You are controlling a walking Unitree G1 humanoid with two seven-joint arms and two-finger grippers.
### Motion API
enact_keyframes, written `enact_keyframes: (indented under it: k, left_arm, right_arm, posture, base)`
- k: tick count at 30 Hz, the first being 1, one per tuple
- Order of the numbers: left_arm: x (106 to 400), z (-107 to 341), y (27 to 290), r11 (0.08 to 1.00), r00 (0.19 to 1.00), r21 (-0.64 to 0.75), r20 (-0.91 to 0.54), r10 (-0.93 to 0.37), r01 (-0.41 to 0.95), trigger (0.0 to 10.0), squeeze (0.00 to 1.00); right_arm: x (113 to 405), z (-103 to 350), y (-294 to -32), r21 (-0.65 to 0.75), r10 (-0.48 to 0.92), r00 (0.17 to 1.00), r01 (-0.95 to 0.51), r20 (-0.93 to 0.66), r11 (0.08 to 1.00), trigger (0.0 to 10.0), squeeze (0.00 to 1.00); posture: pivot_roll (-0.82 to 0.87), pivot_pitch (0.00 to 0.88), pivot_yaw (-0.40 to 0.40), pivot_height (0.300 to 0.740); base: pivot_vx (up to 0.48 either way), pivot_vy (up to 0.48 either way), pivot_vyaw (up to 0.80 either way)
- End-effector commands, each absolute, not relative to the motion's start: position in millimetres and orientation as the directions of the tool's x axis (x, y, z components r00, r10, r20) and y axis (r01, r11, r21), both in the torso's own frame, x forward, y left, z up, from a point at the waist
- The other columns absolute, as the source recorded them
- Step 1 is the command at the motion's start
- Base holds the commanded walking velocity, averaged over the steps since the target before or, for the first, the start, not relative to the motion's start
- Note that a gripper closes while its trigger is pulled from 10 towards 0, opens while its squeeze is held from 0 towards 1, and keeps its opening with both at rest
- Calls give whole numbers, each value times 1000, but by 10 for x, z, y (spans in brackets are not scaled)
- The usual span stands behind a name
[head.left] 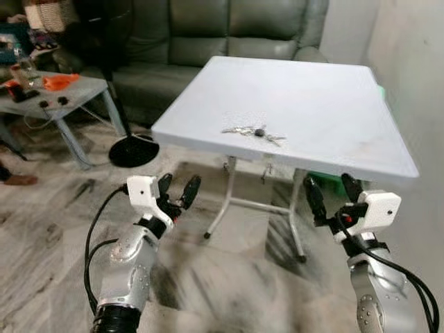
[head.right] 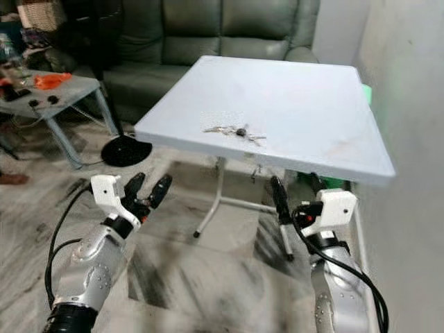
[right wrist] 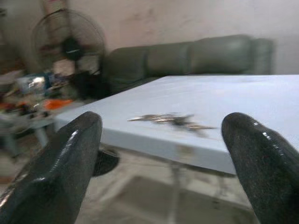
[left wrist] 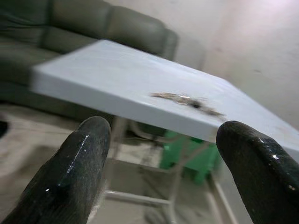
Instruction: Hang keys on a hook
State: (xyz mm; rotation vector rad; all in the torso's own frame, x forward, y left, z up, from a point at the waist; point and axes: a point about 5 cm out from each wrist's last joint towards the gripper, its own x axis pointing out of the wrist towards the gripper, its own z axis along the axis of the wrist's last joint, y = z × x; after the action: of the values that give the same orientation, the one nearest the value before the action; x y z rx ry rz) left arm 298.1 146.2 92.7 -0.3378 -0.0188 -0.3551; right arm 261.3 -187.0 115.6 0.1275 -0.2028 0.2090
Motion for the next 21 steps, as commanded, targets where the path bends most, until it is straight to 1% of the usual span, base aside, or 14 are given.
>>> enact_keyframes:
  k: [1, 10, 21]
  left_arm:
    - [2990, 950, 1492, 892, 942, -305, 80, -326, 335, 10000, 0]
    - [2986, 949, 1494, 894, 942, -300, 78, -325, 333, 10000, 0]
    - [2981, 947, 1479, 900, 939, -272, 73, -335, 342, 10000, 0]
  right_arm:
    - [2625, 1187, -1848, 101, 204, 954, -230, 222, 968, 10000, 0]
    - [2625, 1183, -1847, 102, 206, 954, -233, 219, 967, 10000, 0]
    - [2619, 1182, -1846, 104, 206, 954, -233, 220, 967, 10000, 0]
  posture:
    - [-52, 0, 15, 740]
    - [-50, 0, 14, 740]
    - [-50, 0, 14, 740]
  base:
    - [341, 259, 0]
    - [350, 258, 0]
    - [364, 0, 0]
